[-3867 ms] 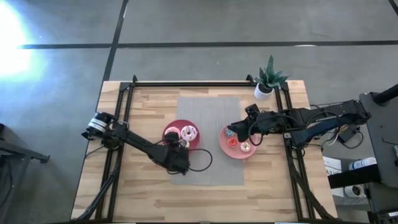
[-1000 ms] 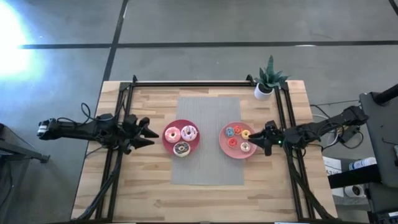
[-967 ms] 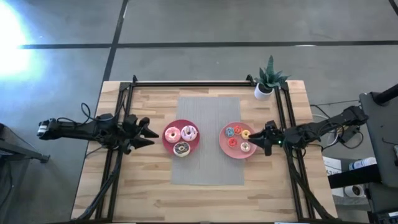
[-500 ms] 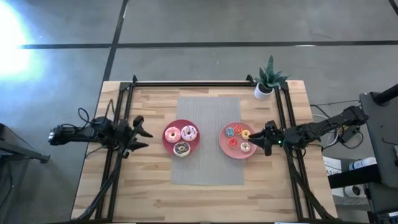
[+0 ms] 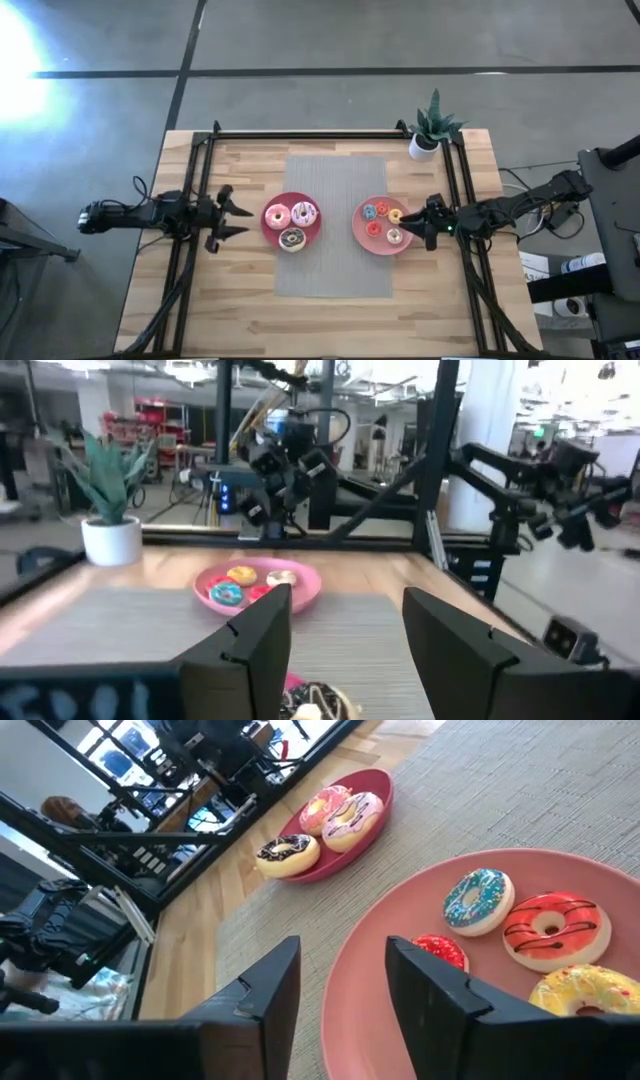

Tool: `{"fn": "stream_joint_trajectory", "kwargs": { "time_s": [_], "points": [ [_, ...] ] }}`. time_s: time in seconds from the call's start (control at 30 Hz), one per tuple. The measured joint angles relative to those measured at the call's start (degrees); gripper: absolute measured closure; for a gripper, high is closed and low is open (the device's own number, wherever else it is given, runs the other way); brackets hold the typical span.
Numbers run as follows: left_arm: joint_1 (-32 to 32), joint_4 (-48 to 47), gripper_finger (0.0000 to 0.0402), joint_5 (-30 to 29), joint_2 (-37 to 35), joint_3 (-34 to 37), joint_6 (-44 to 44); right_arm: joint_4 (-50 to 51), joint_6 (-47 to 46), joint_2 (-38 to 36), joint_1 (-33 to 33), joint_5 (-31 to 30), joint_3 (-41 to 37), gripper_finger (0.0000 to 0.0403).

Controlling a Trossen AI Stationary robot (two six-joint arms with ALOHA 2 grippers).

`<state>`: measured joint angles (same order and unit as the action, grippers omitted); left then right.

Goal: Pick & Place donuts
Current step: Return to Home Position

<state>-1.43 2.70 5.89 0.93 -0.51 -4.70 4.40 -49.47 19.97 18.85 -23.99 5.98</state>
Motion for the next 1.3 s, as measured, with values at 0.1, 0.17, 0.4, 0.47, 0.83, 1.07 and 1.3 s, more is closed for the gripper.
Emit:
{"fn": "stream_joint_trajectory", "kwargs": {
  "time_s": [0.1, 0.17, 0.4, 0.47, 0.83, 1.07, 1.3],
  "points": [
    [0.0, -0.41, 0.0235, -0.01, 0.7, 0.0, -2.61, 0.02, 0.0, 0.02, 0.0, 0.0, 0.0, 0.0267],
    [0.0, -0.22, 0.0235, 0.0, 0.74, 0.02, -3.51, 0.01, 0.0, 0.02, -0.01, 0.0, 0.0, 0.0268],
    [0.0, -0.28, 0.0235, 0.0, 1.16, 0.04, -4.27, 0.0, 0.0, 0.02, 0.0, 0.0, 0.0, 0.0264],
    [0.0, -0.28, 0.0235, 0.0, 1.16, 0.04, -4.27, 0.0, -0.01, 0.02, 0.0, 0.0, 0.0, 0.0264],
    [0.0, -0.26, 0.0235, 0.01, 1.18, 0.07, -4.31, 0.11, 1.95, -0.35, 0.41, 1.04, 0.0, 0.0268],
    [0.0, -0.26, 0.0235, 0.02, 1.18, 0.09, -4.34, 1.07, 11.21, -4.47, -1.8, 5.23, -0.02, 0.0268],
    [0.0, -0.26, 0.0235, 0.02, 1.18, 0.11, -4.34, 0.88, 35.4, -11.26, -10.42, 18.56, -0.08, 0.0273]
  ]
}}
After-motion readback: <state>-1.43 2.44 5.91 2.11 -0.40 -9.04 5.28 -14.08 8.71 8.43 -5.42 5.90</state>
